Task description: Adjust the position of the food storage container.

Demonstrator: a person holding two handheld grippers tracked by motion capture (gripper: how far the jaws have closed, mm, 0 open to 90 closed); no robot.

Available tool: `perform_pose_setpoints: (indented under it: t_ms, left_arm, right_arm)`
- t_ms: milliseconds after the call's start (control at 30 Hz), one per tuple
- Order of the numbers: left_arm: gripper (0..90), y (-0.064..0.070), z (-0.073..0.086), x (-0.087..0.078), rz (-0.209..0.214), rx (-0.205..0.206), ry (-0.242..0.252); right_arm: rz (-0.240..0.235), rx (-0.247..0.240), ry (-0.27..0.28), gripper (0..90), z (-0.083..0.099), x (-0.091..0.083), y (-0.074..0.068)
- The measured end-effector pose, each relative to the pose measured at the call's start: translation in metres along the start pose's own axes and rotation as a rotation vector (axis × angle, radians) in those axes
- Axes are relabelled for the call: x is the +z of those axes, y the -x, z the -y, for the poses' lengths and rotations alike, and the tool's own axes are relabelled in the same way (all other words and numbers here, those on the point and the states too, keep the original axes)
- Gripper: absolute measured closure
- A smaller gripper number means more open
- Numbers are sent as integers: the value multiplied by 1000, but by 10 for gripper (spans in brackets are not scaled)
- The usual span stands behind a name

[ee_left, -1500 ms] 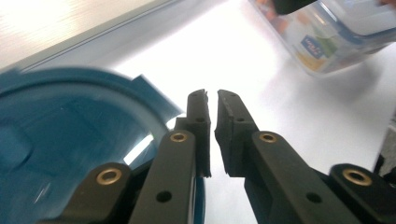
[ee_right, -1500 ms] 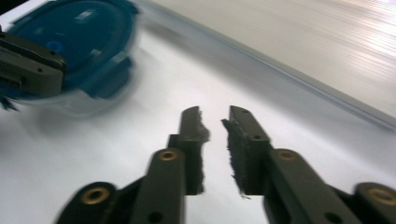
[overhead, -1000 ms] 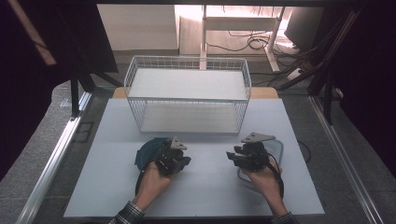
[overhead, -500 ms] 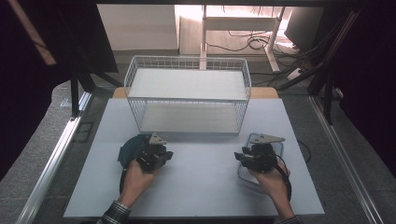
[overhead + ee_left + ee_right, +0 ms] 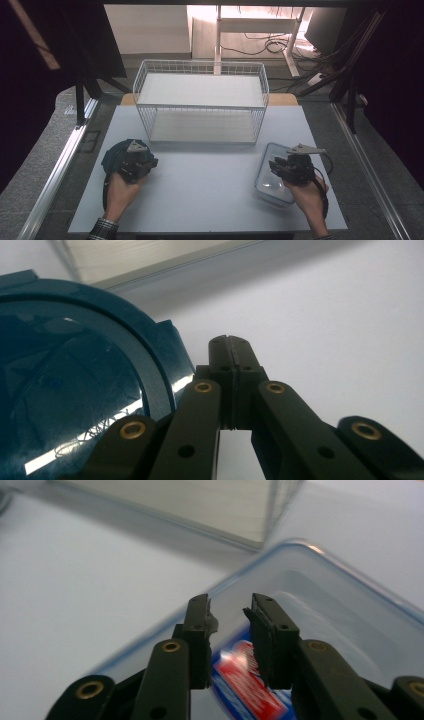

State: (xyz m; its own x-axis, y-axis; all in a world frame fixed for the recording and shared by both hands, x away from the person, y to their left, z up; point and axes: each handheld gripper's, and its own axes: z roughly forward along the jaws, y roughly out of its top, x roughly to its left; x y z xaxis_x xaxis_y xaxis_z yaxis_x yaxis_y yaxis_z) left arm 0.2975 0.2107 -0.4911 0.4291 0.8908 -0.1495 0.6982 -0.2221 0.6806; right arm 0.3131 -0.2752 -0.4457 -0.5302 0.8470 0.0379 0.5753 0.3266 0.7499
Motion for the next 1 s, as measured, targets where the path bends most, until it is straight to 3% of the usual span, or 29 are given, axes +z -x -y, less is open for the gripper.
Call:
perform_pose_setpoints:
  t_ms: [67,133,367,433,533,633,700,733,867,1000]
  left_arm:
    - [900,1,3,-1,-15,7,17]
    - [900,6,9,-1,-47,62,42]
    - [900,36,22,-8,98,138,169]
    - [888,43,25,-9,113,163,190]
    - [867,48,29,-10,119,185,200]
    - [861,46,33,-11,136,163,204]
    - [860,44,34,-12,145,145,204]
    - [860,43,34,-12,152,137,206]
    - [849,40,36,-11,175,115,198]
    - [840,41,35,-9,187,118,192]
  right_arm:
    - [30,15,9,736,4,-7,9]
    - [72,28,19,764,9,-16,17]
    - [202,91,8,873,41,-39,41]
    - [206,103,-21,884,52,-41,43]
    - [184,110,-75,887,67,-39,41]
    - [128,108,-113,889,74,-36,31]
    - [137,73,-155,889,77,-32,20]
    - [143,62,-152,889,77,-32,15]
    - [26,71,-150,889,76,-28,-2]
    - [-81,27,-146,888,69,-15,-29]
